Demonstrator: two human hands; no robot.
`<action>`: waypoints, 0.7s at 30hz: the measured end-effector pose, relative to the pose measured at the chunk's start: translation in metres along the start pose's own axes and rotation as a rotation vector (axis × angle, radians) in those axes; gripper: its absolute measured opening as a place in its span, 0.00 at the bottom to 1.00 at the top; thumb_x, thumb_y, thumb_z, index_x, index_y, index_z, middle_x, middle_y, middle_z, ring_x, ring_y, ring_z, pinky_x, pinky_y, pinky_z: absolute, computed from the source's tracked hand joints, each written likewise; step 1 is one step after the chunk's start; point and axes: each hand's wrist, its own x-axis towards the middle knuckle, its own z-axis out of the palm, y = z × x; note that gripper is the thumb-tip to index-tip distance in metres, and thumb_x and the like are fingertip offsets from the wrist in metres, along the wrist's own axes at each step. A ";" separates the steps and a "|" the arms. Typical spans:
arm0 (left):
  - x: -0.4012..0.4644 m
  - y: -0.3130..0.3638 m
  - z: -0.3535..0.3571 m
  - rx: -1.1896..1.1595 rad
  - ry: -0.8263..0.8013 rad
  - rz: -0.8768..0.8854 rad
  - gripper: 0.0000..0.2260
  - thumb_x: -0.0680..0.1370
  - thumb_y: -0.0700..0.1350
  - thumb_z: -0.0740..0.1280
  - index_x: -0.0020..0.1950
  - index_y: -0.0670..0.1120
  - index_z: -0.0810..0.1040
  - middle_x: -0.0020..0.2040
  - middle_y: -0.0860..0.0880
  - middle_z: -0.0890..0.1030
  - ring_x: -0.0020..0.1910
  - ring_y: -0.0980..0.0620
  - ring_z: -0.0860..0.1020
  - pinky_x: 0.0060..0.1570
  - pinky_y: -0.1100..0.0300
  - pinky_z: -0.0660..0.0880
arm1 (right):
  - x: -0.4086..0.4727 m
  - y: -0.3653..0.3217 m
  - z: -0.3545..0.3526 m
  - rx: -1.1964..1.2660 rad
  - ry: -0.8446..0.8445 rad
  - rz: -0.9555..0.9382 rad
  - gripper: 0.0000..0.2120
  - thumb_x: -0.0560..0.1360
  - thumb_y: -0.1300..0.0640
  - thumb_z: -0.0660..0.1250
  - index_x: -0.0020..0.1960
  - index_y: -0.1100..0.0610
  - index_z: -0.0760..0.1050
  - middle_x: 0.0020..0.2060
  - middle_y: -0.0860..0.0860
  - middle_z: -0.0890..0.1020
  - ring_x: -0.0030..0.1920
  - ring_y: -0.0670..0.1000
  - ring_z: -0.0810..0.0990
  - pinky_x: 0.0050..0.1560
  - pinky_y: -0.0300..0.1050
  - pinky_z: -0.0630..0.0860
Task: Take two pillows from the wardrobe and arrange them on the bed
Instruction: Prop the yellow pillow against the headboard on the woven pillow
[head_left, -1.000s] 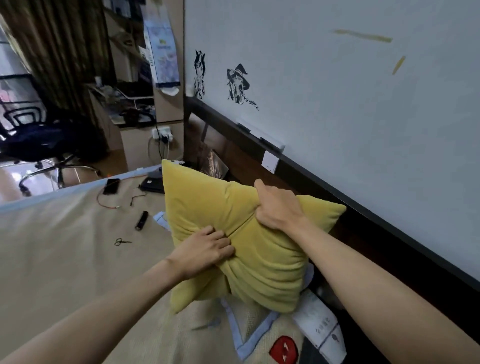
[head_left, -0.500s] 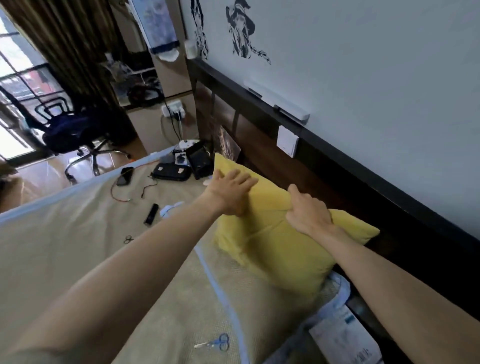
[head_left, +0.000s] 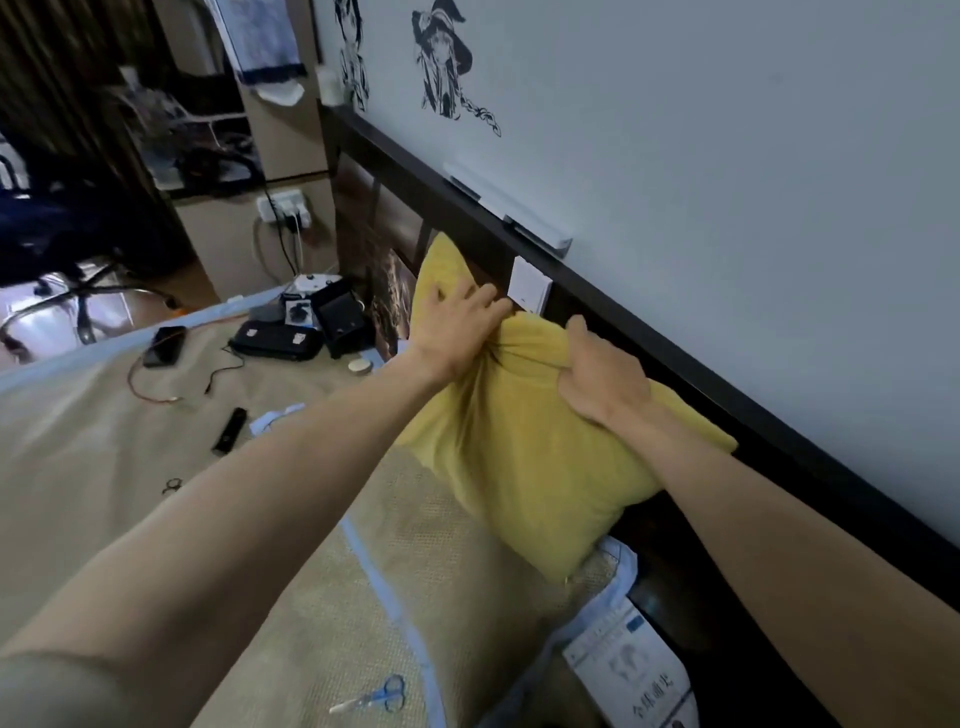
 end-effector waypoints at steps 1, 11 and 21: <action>0.009 -0.001 -0.006 0.012 0.028 0.029 0.18 0.78 0.40 0.61 0.67 0.50 0.68 0.66 0.46 0.71 0.67 0.42 0.66 0.57 0.41 0.68 | 0.003 0.002 -0.004 -0.008 0.029 0.009 0.11 0.75 0.61 0.63 0.52 0.54 0.62 0.39 0.49 0.74 0.34 0.52 0.73 0.28 0.46 0.63; -0.028 0.018 0.060 -0.025 -0.412 -0.208 0.37 0.78 0.35 0.61 0.80 0.54 0.45 0.81 0.47 0.49 0.75 0.39 0.59 0.68 0.33 0.61 | -0.011 0.036 0.081 -0.131 -0.285 0.277 0.37 0.81 0.54 0.61 0.80 0.61 0.42 0.80 0.61 0.53 0.79 0.61 0.53 0.78 0.60 0.51; -0.039 0.016 0.085 -0.116 -0.516 -0.331 0.34 0.76 0.39 0.62 0.78 0.52 0.50 0.76 0.46 0.61 0.70 0.39 0.68 0.64 0.34 0.66 | 0.027 0.074 0.077 -0.034 0.019 0.073 0.14 0.80 0.46 0.66 0.52 0.58 0.74 0.50 0.55 0.80 0.51 0.58 0.78 0.50 0.55 0.72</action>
